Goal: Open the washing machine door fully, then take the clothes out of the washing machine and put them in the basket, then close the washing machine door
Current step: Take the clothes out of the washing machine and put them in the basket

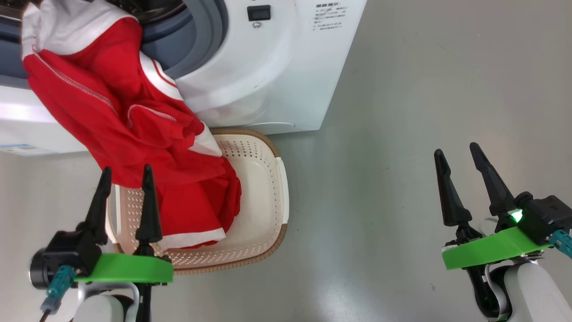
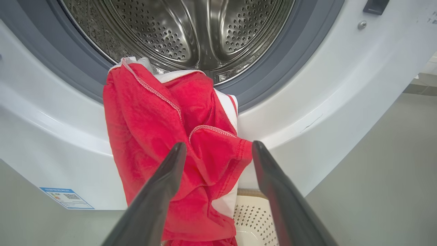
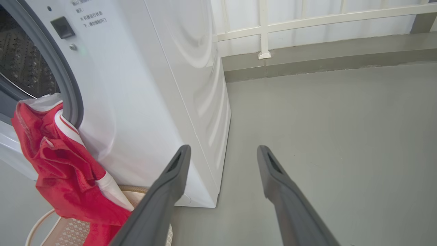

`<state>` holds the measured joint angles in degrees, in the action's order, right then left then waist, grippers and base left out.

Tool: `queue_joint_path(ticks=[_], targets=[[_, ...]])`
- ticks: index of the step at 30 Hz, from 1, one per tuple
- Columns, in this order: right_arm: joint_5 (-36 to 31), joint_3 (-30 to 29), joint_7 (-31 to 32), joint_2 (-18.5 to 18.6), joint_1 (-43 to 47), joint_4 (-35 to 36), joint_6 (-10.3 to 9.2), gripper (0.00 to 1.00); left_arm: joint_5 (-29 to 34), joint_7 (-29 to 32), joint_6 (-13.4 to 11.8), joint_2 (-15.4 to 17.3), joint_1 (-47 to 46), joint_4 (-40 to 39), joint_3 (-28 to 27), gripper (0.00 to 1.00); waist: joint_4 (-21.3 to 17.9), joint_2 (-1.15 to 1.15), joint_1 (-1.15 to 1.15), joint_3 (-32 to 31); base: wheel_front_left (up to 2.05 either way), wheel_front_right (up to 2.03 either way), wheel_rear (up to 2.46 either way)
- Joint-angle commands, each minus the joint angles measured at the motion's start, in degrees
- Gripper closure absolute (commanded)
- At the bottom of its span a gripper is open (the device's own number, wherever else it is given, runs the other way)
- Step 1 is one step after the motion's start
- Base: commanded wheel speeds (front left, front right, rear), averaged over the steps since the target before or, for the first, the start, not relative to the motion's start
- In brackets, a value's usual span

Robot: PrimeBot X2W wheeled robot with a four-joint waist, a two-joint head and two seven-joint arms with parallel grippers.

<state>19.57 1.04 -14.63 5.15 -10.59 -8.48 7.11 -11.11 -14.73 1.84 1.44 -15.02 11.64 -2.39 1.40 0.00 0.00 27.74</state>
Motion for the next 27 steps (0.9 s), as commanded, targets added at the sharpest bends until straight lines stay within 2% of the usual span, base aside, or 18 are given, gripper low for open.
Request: queue_joint_path(ticks=[1,10,15,22,27], targets=[[-0.3,1.2,-0.4,0.4,1.2,1.3,0.37,0.0,-0.3,-0.3,-0.6,1.4,1.3,-1.8,-1.4,0.0,0.1,0.0,0.0,0.1,0.0,0.0,0.0],[-0.3,1.3,-0.4,0.5,0.9,1.4,0.37,0.0,-0.1,-0.3,-1.4,1.4,0.5,-2.4,-1.2,0.0,-0.1,0.0,0.0,0.6,0.0,0.0,0.0],[-0.4,1.2,-0.4,0.3,0.7,1.6,0.37,0.0,-0.4,-0.3,-1.3,1.4,-2.9,-0.6,-3.6,0.0,0.1,0.0,0.0,1.4,0.0,0.0,0.0],[-0.4,1.4,-0.4,0.1,-0.2,1.8,0.37,0.0,3.5,-0.3,1.0,1.9,-10.6,5.5,-7.6,0.0,-0.4,0.0,0.0,3.0,0.0,0.0,0.0],[-0.4,1.6,-0.4,0.0,-0.8,1.9,0.37,0.0,3.9,-0.3,2.5,3.0,-17.4,13.8,-10.6,0.0,-1.2,0.0,0.0,4.0,0.0,0.0,0.0]])
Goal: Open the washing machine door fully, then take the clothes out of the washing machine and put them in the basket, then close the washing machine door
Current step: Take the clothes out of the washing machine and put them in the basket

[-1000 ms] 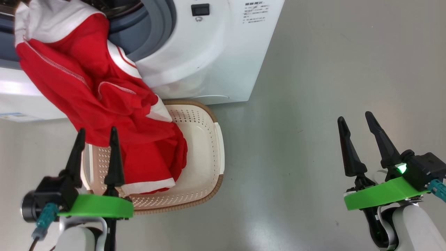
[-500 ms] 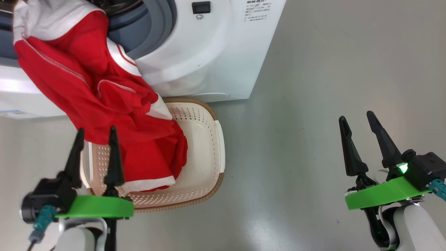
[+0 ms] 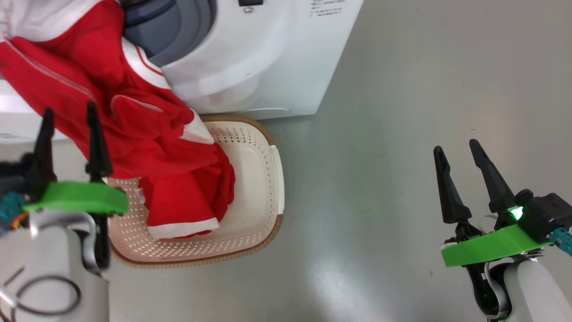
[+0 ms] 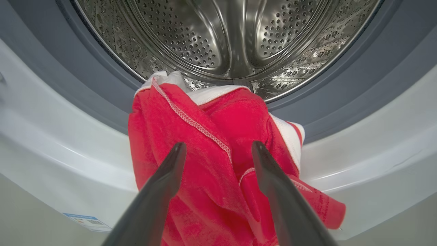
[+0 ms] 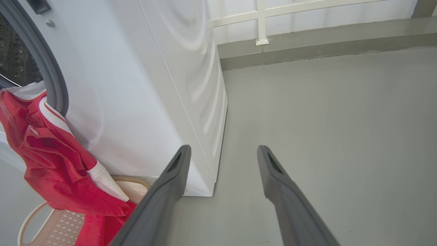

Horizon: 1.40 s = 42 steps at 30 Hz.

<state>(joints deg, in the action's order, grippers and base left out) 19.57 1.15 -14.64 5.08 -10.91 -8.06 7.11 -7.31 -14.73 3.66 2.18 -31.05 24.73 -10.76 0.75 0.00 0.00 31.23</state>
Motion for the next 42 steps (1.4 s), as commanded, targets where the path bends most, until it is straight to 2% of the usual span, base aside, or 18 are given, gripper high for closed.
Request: queue_joint_path(ticks=[1,13,30,31,32,34,35,36,42], targets=[[-0.3,1.6,-0.4,0.0,-0.6,1.4,0.37,0.0,0.3,-0.3,1.0,2.7,-2.6,2.4,-2.6,0.0,-0.7,0.0,0.0,0.7,0.0,0.0,0.0],[0.0,2.5,-0.4,-0.5,-1.6,1.6,0.37,0.0,2.1,-0.3,2.5,5.5,-13.1,16.8,-4.2,0.0,-3.4,0.0,0.0,2.6,0.0,0.0,0.0],[-0.2,3.2,-0.4,-0.9,-1.6,1.7,0.37,0.0,4.6,-0.3,2.1,8.6,-18.9,24.8,-4.6,0.0,-5.5,0.0,0.0,3.4,0.0,0.0,0.0],[-0.2,3.3,-0.4,-0.9,-1.6,1.7,0.37,0.0,4.7,-0.3,1.9,8.7,-19.1,25.0,-4.6,0.15,-5.6,0.0,0.0,3.4,0.0,0.0,0.0],[-0.2,3.3,-0.4,-0.9,-1.7,1.7,0.37,0.0,4.8,-0.3,1.8,8.7,-19.3,25.4,-4.6,0.48,-5.6,0.0,0.0,3.5,0.0,0.0,0.0],[-0.2,3.2,-0.4,-0.9,-1.8,1.8,0.37,0.0,4.9,-0.3,1.4,8.8,-19.6,25.7,-4.6,0.76,-5.6,0.0,0.0,3.6,0.0,0.0,0.0],[-0.2,3.1,-0.4,-0.9,-1.8,1.8,0.37,0.0,5.0,-0.3,1.2,8.8,-19.7,25.8,-4.6,0.95,-5.6,0.0,0.0,3.6,0.0,0.0,0.0],[-0.2,3.1,-0.4,-0.9,-1.8,1.9,0.37,0.0,5.0,-0.3,1.1,8.8,-19.8,25.8,-4.6,1.0,-5.6,0.0,0.0,3.7,0.0,0.0,0.0],[-0.3,2.7,-0.4,-1.1,-1.9,1.8,0.37,0.0,4.8,-0.3,0.7,8.2,-19.2,24.0,-4.8,1.0,-5.0,0.0,0.0,3.7,0.0,0.0,0.0]])
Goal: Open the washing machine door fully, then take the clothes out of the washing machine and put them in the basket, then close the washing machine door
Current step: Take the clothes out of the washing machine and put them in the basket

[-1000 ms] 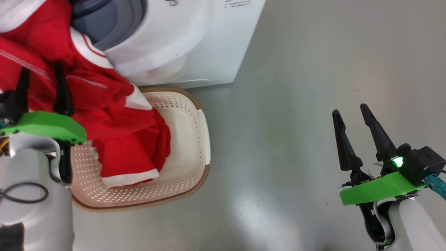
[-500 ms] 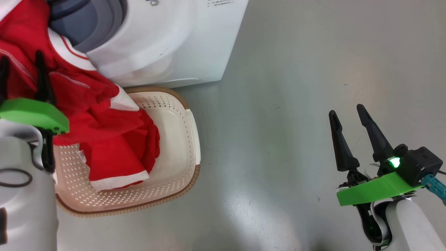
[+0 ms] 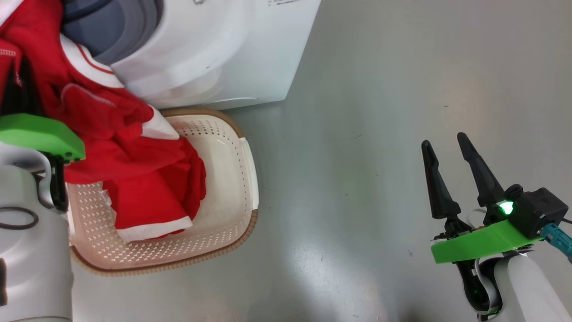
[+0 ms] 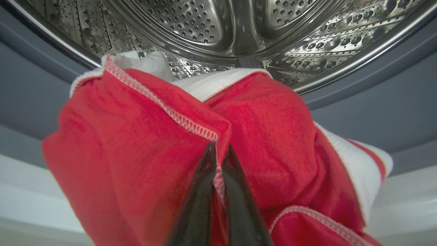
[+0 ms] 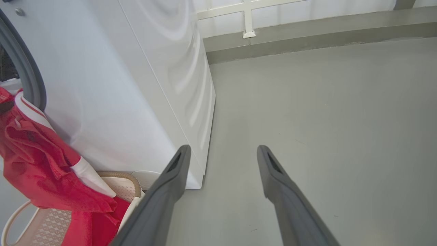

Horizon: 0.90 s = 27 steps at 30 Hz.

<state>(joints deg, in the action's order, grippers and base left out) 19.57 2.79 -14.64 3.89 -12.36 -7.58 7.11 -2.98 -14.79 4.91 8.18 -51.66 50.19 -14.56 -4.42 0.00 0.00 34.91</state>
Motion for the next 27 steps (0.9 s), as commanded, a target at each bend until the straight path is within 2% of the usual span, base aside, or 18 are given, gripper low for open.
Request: queue_joint_path(ticks=[1,6,16,23,27], targets=[[-0.3,1.0,-0.4,0.1,-0.5,1.3,0.37,0.0,0.2,-0.2,-0.5,1.9,1.7,-2.2,-1.2,1.0,0.3,0.0,0.0,0.0,0.0,0.0,0.0],[-0.3,0.8,-0.4,0.0,-0.7,1.2,0.37,0.0,-0.4,-0.2,0.1,0.7,3.6,-5.6,-1.7,1.0,0.9,0.0,0.0,-0.1,0.0,0.0,0.0],[-0.4,0.1,-0.4,-0.2,-0.2,1.1,0.37,0.0,-1.4,-0.2,1.7,-4.2,14.4,-15.2,-0.8,1.0,2.9,0.0,0.0,-1.6,0.0,0.0,0.0],[-0.4,0.0,-0.4,-0.1,0.1,0.9,0.37,0.0,-2.5,-0.2,2.2,-5.2,19.3,-16.0,3.3,1.0,3.8,0.0,0.0,-2.4,0.0,0.0,0.0],[-0.4,0.1,-0.4,-0.1,0.2,0.8,0.37,0.0,-5.3,-0.2,2.3,-5.3,20.9,-15.1,6.0,1.0,4.0,0.0,0.0,-2.6,0.0,0.0,0.0]])
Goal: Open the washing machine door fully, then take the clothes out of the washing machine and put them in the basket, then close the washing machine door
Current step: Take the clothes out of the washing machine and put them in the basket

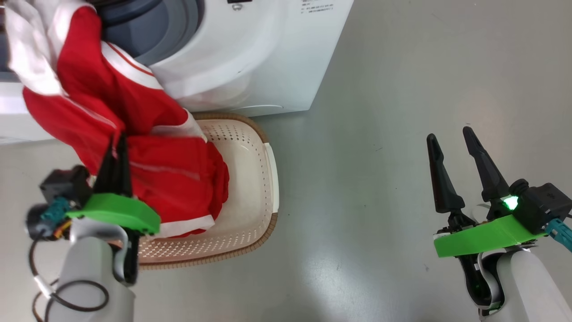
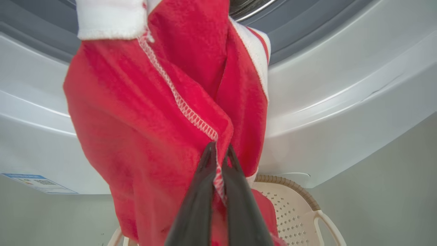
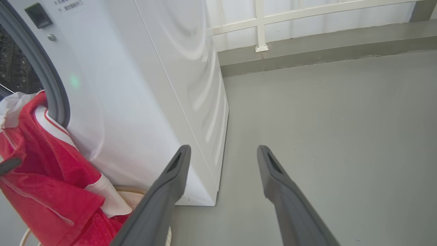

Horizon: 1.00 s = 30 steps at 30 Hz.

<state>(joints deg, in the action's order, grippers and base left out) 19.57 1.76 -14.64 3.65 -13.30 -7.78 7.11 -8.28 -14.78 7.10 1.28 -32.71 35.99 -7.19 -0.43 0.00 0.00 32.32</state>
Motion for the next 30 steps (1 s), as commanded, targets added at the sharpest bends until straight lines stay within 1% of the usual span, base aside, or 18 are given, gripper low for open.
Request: queue_joint_path(ticks=[1,6,14,18,30], targets=[[-0.3,1.1,-0.4,0.2,1.1,1.0,0.37,0.0,-0.5,-0.2,0.1,1.6,2.2,-0.6,-0.6,1.0,0.1,0.0,0.0,0.0,0.0,0.0,0.0],[-0.3,1.4,-0.4,0.3,0.9,1.0,0.37,0.0,-3.6,-0.2,-0.1,1.6,3.2,1.3,2.1,1.0,0.0,0.0,0.0,0.2,0.0,0.0,0.0],[-0.2,1.5,-0.4,0.2,0.6,1.1,0.37,0.0,-7.3,-0.2,-0.2,1.6,3.6,6.8,6.8,1.0,-0.5,0.0,0.0,1.2,0.0,0.0,0.0],[-0.3,1.2,-0.4,0.2,0.5,1.5,0.37,0.0,-8.1,-0.2,-0.6,1.6,2.9,9.0,7.5,1.0,-0.6,0.0,0.0,1.9,0.0,0.0,0.0],[-0.5,1.0,-0.4,0.5,0.1,1.9,0.37,0.0,-9.3,-0.2,-0.9,1.6,0.6,12.2,9.3,1.0,-0.5,0.0,0.0,4.2,0.0,0.0,0.0]])
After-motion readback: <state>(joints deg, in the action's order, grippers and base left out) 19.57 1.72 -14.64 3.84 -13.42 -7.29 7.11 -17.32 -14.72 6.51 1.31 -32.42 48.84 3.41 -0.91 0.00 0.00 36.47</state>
